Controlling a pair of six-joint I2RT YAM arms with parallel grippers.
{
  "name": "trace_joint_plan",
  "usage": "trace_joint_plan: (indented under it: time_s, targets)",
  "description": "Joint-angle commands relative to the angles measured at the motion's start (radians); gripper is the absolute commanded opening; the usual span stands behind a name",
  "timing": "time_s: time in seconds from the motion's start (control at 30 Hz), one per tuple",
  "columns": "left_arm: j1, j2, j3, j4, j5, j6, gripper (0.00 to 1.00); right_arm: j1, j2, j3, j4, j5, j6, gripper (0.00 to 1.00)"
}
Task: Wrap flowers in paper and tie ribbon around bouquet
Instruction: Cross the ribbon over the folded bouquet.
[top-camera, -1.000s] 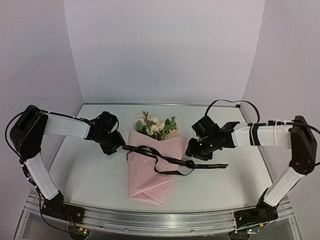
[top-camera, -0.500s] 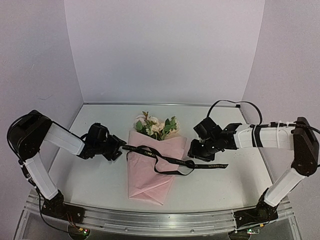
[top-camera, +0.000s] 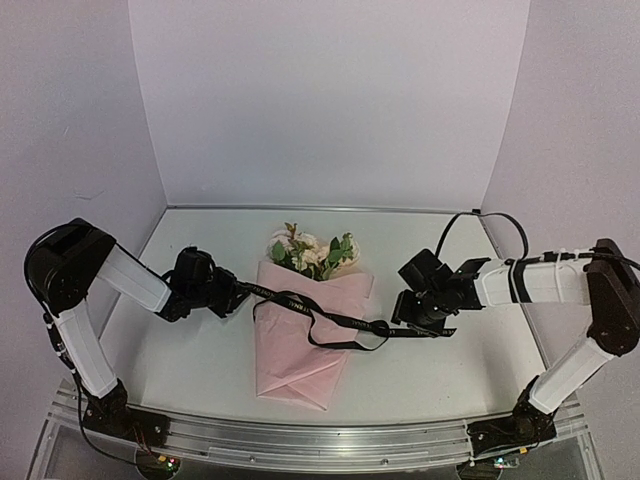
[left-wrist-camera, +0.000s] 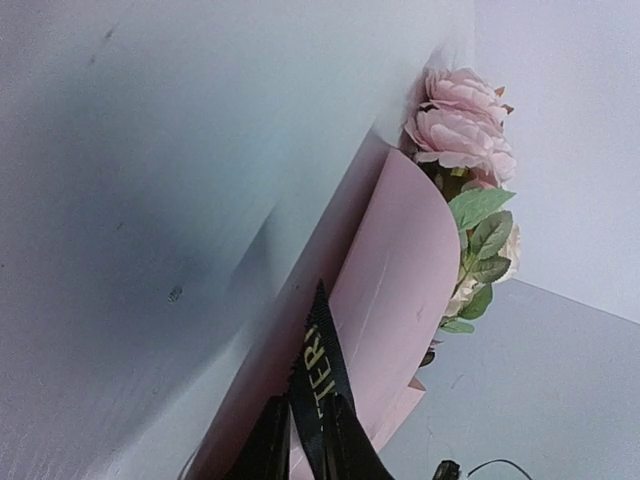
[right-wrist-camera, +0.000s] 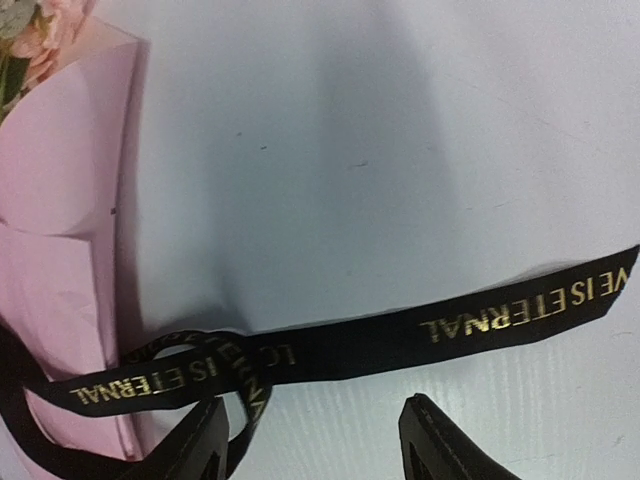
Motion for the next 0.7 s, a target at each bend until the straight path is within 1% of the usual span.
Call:
trace_joint_plan:
  time_s: [0.0,0.1,0.2,0.4,0.53,0.67]
  targets:
    - [0.012,0.011,0.014,0.013,0.030,0.027,0.08,-0.044,-0.011,-0.027,-0.025,0.055,0.116,0.62]
    - [0.020,0.001,0.018,-0.012,0.039,0.046,0.04,-0.058,-0.005,-0.050,-0.025,0.069,0.180,0.62]
    - [0.027,-0.019,0.025,-0.051,0.037,0.077,0.01,-0.070,-0.021,-0.089,-0.025,0.105,0.231,0.64]
    - [0.032,-0.059,0.041,-0.114,0.023,0.127,0.00,-0.110,-0.018,-0.124,-0.027,0.119,0.313,0.66]
    - [0.032,-0.078,0.048,-0.147,0.013,0.157,0.00,-0.130,0.044,-0.083,-0.033,0.125,0.317,0.64]
    - [0.036,-0.100,0.053,-0.185,0.001,0.180,0.00,-0.140,0.108,-0.047,-0.035,0.128,0.315,0.55]
